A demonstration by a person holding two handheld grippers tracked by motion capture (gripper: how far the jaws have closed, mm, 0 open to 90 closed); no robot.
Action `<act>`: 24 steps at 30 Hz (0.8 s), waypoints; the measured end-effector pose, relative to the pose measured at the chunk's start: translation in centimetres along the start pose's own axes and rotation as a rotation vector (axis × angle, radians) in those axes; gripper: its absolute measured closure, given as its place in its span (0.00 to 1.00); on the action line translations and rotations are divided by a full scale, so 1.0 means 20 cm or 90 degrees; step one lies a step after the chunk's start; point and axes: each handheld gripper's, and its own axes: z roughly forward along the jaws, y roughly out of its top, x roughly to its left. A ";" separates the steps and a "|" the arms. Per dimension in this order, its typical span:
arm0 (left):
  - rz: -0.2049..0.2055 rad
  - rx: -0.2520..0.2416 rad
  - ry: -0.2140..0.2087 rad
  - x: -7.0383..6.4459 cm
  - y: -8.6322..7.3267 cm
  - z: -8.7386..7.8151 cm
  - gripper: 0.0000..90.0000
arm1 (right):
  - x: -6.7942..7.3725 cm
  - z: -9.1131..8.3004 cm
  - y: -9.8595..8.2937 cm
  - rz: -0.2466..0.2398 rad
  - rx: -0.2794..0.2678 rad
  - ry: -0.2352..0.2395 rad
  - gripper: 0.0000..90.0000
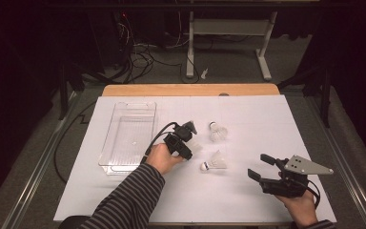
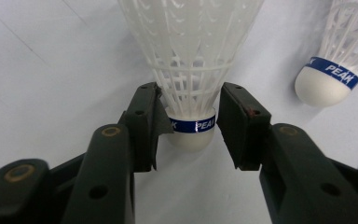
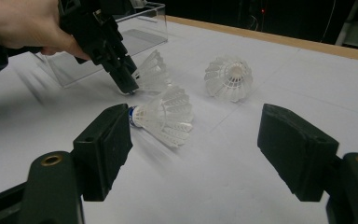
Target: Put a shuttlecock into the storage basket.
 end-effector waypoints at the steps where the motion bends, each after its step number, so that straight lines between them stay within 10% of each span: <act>1: 0.004 0.002 0.002 0.00 0.00 0.00 0.68 | 0.00 0.00 0.00 0.000 0.000 0.000 0.29; 24: 0.013 0.009 -0.003 0.00 -0.01 0.01 0.72 | 0.00 0.00 0.00 -0.001 0.000 0.001 0.29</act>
